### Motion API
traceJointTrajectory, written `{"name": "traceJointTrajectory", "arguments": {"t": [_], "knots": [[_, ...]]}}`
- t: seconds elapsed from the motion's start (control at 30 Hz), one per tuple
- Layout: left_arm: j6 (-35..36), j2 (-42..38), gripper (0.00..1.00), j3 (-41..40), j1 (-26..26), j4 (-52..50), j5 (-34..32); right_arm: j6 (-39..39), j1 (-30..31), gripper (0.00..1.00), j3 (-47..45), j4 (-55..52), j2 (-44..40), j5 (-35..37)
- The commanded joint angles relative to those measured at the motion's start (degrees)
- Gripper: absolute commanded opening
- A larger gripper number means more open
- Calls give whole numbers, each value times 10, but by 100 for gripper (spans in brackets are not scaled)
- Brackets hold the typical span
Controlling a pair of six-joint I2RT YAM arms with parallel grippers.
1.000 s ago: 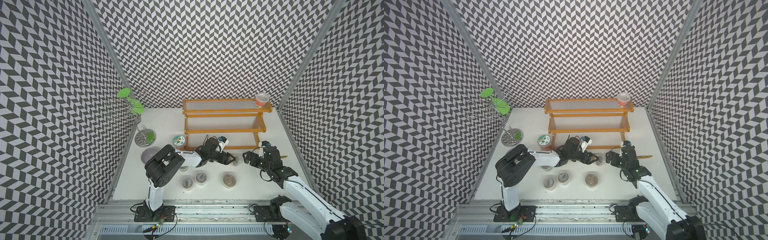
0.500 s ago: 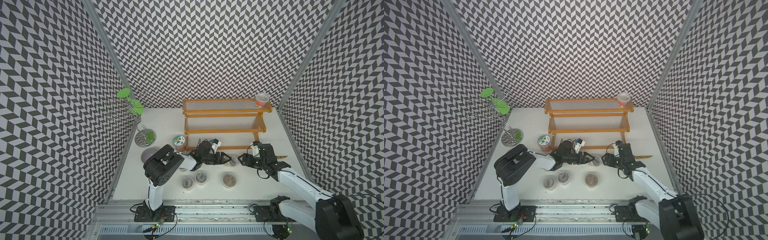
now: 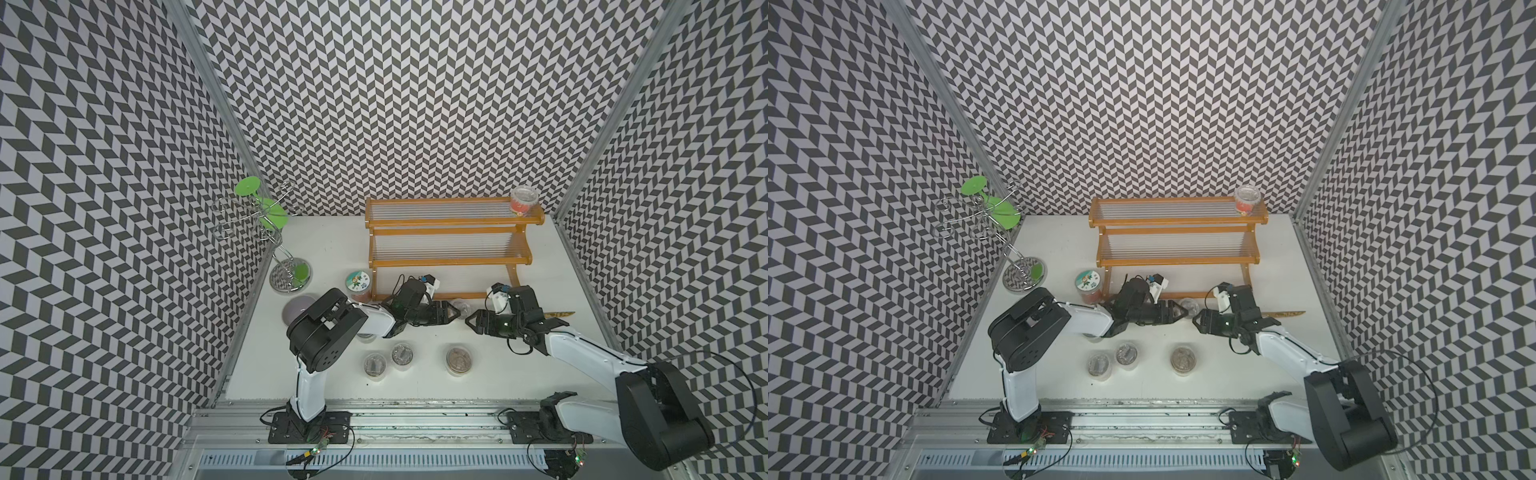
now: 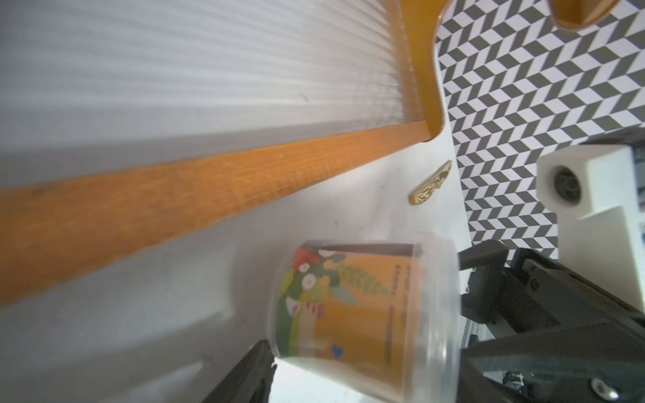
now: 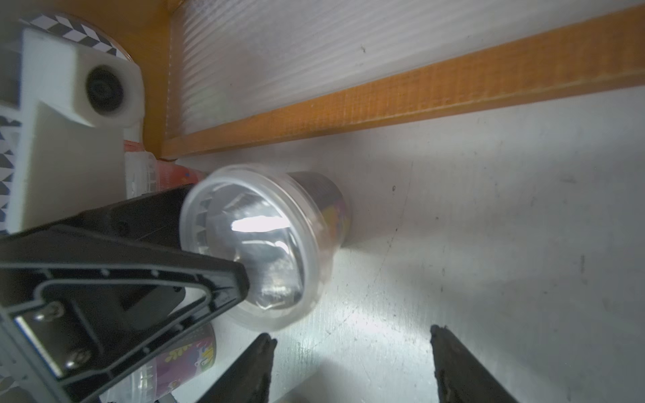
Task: Place the seed container on the shelf
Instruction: Adjust the seed jar at the center of the board.
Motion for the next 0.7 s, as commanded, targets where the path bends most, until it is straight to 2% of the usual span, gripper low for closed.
{"name": "traceJointTrajectory", "arguments": {"t": [0.0,0.1,0.3,0.5,0.67], "knots": [[9,-9,71,-6,3,-28,-21,11,7,70,16,53,9,-11],[4,-10,69,-9,6,-27,-17,20,9,70,21,60,8,-15],[5,-47,70,-16,14,-25,-21,12,15,70,34,47,-10,35],[-8,-67,72,-13,24,-16,-10,6,21,69,52,69,13,20],[-29,-52,71,-16,30,8,23,14,30,69,67,80,37,11]]}}
